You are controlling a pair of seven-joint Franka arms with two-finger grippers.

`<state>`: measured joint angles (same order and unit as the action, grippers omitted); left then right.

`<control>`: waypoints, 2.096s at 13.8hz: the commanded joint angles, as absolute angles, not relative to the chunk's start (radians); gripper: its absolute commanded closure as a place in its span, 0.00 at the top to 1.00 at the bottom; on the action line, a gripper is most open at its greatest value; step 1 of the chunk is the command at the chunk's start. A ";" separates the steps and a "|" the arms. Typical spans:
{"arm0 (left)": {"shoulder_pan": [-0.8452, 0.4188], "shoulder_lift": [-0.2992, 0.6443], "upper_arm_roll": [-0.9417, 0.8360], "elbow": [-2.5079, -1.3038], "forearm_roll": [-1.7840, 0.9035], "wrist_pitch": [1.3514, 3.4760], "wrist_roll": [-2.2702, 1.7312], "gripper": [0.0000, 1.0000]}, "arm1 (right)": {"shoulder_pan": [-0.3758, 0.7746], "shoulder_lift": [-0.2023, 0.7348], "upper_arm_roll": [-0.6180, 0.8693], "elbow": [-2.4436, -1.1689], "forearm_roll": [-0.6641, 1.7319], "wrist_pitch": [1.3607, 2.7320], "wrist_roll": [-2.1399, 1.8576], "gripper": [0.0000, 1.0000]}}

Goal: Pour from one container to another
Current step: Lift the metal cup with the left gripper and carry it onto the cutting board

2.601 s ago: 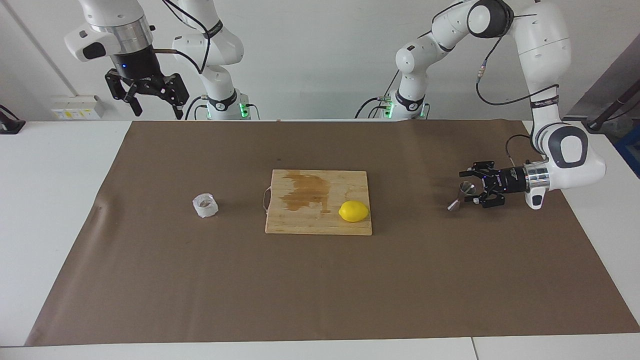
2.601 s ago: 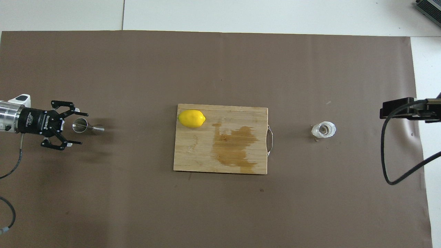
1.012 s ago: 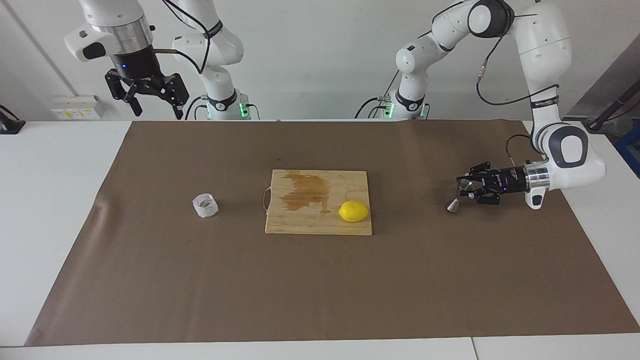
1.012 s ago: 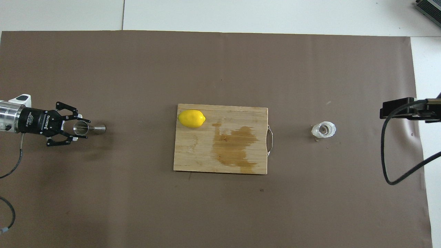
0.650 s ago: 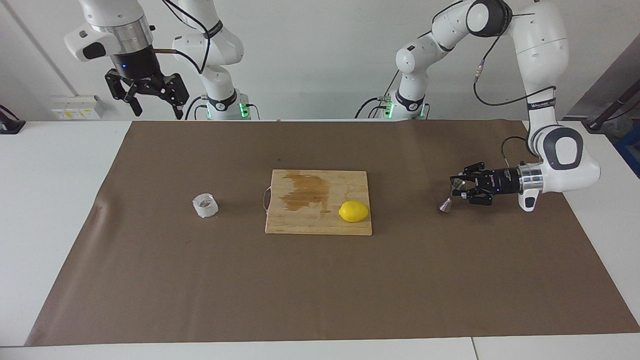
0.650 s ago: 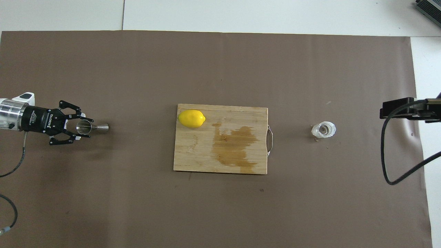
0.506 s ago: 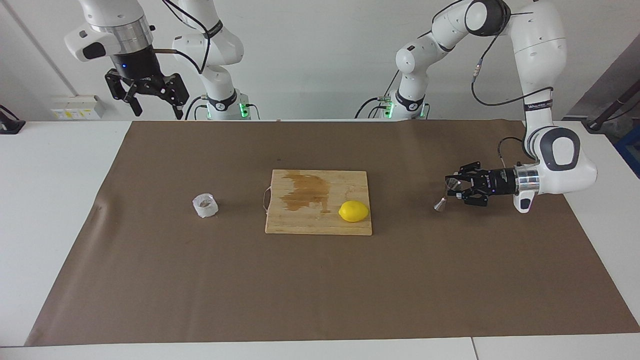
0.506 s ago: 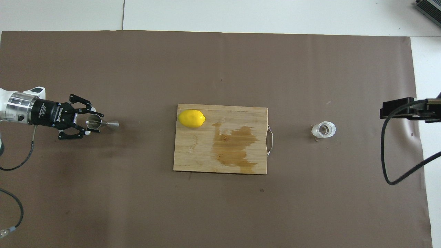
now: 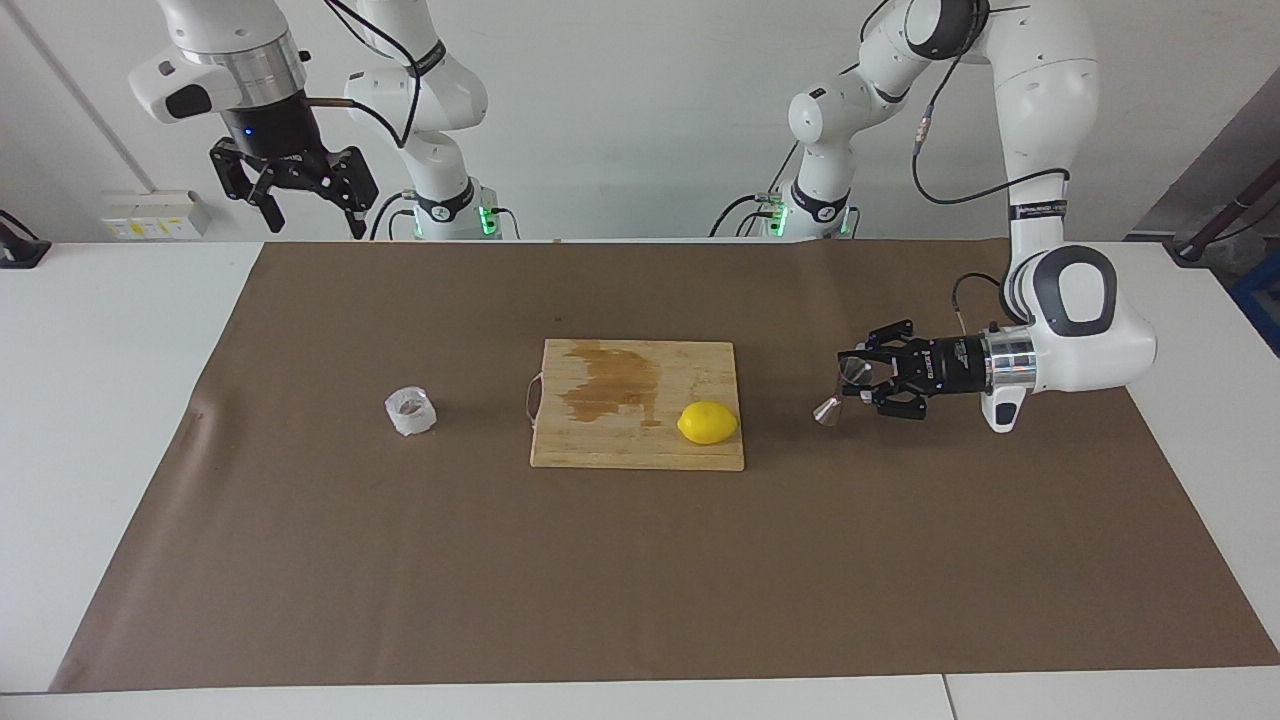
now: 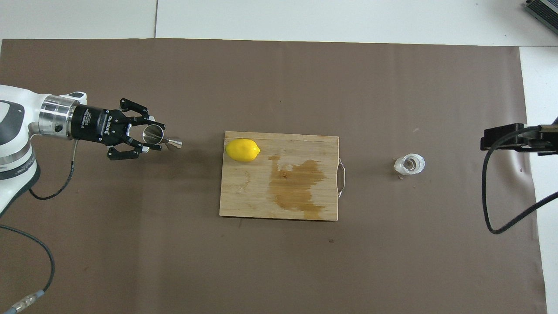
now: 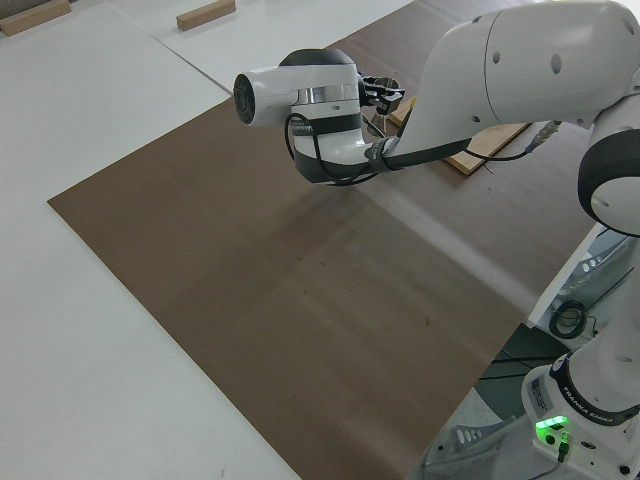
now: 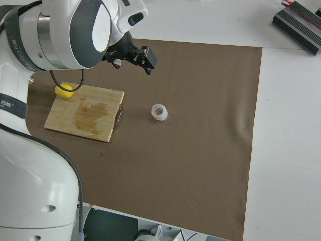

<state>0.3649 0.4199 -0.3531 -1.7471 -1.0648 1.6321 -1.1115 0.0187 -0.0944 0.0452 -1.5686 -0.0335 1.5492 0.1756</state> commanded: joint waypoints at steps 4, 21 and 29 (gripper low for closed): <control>0.224 0.295 -0.337 -1.836 -1.230 1.813 -1.236 0.00 | 0.006 -0.107 0.048 -1.575 -0.014 1.537 0.158 1.00; -0.322 0.183 -0.334 -2.111 -1.873 2.533 -1.031 0.00 | 0.006 -0.107 0.048 -1.575 -0.014 1.537 0.158 1.00; -0.331 0.216 -0.334 -2.126 -1.894 2.533 -0.940 0.00 | 0.006 -0.107 0.048 -1.575 -0.014 1.537 0.158 1.00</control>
<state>-0.3105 0.2239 -0.3514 -2.1089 -1.8652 2.5213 -0.9765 0.0187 -0.0944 0.0452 -1.5686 -0.0335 1.5492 0.1756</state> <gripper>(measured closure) 0.498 0.000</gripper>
